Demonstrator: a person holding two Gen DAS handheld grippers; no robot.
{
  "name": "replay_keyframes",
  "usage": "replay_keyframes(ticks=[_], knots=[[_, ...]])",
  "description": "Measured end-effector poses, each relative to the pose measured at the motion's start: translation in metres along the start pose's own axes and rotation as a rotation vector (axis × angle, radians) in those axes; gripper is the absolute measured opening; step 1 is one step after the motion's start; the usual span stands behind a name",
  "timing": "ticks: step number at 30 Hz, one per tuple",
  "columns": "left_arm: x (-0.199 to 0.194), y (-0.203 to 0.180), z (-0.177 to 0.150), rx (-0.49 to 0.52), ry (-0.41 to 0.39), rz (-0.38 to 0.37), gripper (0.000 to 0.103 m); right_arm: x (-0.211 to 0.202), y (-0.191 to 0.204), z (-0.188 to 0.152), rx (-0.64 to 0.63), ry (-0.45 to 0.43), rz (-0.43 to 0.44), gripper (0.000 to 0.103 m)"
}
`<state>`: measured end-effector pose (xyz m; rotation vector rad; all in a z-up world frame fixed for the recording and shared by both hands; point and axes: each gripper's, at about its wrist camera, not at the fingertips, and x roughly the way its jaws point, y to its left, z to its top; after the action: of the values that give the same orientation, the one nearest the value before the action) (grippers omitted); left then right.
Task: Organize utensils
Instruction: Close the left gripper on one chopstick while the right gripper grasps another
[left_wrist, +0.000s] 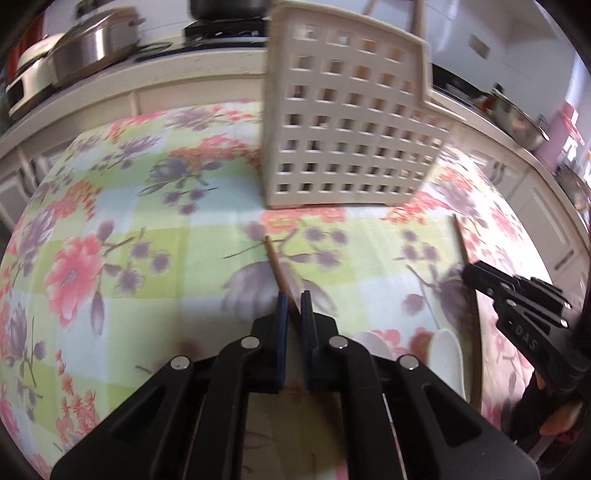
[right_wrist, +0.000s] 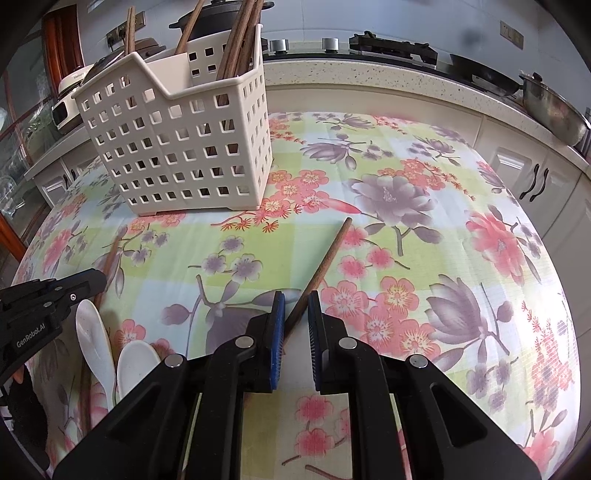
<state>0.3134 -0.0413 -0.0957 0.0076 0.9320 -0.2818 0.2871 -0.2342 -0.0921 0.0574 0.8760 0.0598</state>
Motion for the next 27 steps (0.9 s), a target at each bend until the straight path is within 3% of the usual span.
replay_keyframes(ticks=[8, 19, 27], knots=[[-0.005, -0.005, -0.009, 0.074, -0.009, 0.039, 0.005, -0.007, 0.001, -0.008, -0.059, 0.019, 0.052, 0.011], [-0.004, -0.001, -0.011, 0.059, -0.001, 0.047, 0.007, -0.004, 0.011, -0.002, -0.083, 0.076, -0.004, 0.012], [-0.016, 0.004, -0.017, 0.053, -0.028, 0.057, 0.007, -0.017, 0.011, -0.006, -0.032, 0.020, 0.089, 0.007]])
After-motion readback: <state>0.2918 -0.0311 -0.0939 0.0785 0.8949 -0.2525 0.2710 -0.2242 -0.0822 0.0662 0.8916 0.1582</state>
